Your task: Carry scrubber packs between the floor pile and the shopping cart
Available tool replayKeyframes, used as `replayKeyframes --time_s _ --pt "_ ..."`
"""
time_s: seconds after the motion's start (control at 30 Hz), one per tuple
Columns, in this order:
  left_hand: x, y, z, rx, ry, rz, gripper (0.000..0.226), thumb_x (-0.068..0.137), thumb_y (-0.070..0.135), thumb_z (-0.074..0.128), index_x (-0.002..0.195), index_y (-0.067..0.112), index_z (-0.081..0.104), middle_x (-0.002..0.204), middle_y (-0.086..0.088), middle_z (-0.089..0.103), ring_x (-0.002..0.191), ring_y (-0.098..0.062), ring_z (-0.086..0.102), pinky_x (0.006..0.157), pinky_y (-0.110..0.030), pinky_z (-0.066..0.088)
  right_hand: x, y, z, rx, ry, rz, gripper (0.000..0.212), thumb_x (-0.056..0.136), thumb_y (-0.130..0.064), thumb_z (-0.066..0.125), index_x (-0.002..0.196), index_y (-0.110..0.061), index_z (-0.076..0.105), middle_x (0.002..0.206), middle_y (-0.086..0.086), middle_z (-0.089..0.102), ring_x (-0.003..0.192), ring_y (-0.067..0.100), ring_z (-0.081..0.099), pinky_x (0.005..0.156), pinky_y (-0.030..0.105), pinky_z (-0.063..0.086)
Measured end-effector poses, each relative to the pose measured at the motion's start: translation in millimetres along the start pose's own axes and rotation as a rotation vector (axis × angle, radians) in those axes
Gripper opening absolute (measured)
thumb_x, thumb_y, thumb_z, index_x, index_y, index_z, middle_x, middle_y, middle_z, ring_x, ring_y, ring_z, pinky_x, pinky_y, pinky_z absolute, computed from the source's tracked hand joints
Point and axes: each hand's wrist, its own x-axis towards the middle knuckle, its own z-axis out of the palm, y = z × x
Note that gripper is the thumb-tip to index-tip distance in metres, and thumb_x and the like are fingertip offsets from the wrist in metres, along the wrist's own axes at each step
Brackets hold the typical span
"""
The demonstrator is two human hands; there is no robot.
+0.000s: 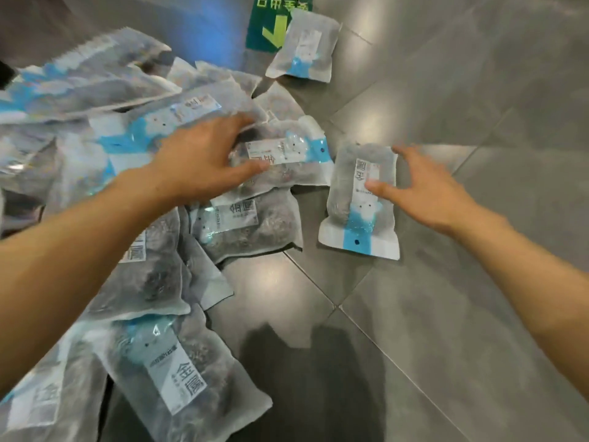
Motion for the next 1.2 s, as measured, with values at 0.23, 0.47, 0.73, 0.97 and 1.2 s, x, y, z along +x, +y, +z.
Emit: replayKeyframes --time_s 0.23,0.47,0.73,0.97,1.2 --pt "-27.3 2.0 9.5 -0.026 -0.025 -0.017 0.088 0.083 0.082 0.039 0.150 0.024 0.043 0.144 -0.007 0.060 0.129 -0.032 0.058 0.100 -0.052 0.051 -6.8 18.3 13.0 0.273 0.042 0.197 0.081 0.090 -0.055 0.070 0.153 -0.016 0.038 0.156 0.009 0.045 0.144 0.027 0.042 0.110 0.039 0.036" --pt "-20.9 -11.7 25.0 0.065 -0.058 -0.012 0.092 0.083 0.084 0.034 0.152 0.024 0.039 0.144 -0.009 0.059 0.126 -0.033 0.060 0.096 -0.051 0.054 17.7 20.7 45.1 0.452 0.007 0.373 0.076 0.090 -0.044 0.075 0.148 -0.009 0.041 0.145 0.006 0.056 0.131 0.025 0.053 0.091 0.030 0.038" --pt "-0.2 -16.1 34.2 0.055 -0.144 -0.030 0.089 0.085 0.075 0.038 0.154 0.019 0.038 0.149 -0.010 0.052 0.133 -0.031 0.054 0.106 -0.049 0.048 86.2 74.0 115.5 0.806 0.049 0.585 0.123 0.011 -0.073 0.092 0.117 -0.019 0.060 0.114 0.001 0.075 0.099 0.027 0.073 0.087 0.050 0.061" --pt "67.9 -6.0 57.5 0.072 -0.182 0.011 0.079 0.095 0.051 0.063 0.157 0.011 0.033 0.158 -0.014 0.039 0.145 -0.032 0.039 0.120 -0.046 0.035 62.1 30.7 89.4 1.120 0.021 0.644 0.055 0.065 -0.009 0.095 0.114 -0.008 0.071 0.103 0.009 0.078 0.087 0.027 0.078 0.082 0.048 0.064" --pt "126.4 0.3 71.9 0.103 -0.220 -0.175 0.119 0.069 0.073 0.077 0.157 0.013 0.024 0.157 -0.022 0.038 0.145 -0.042 0.036 0.117 -0.052 0.032 37.3 52.7 82.3 1.120 0.076 0.465 0.051 0.072 0.006 0.084 0.117 -0.012 0.068 0.103 0.003 0.080 0.093 0.020 0.077 0.083 0.038 0.064"
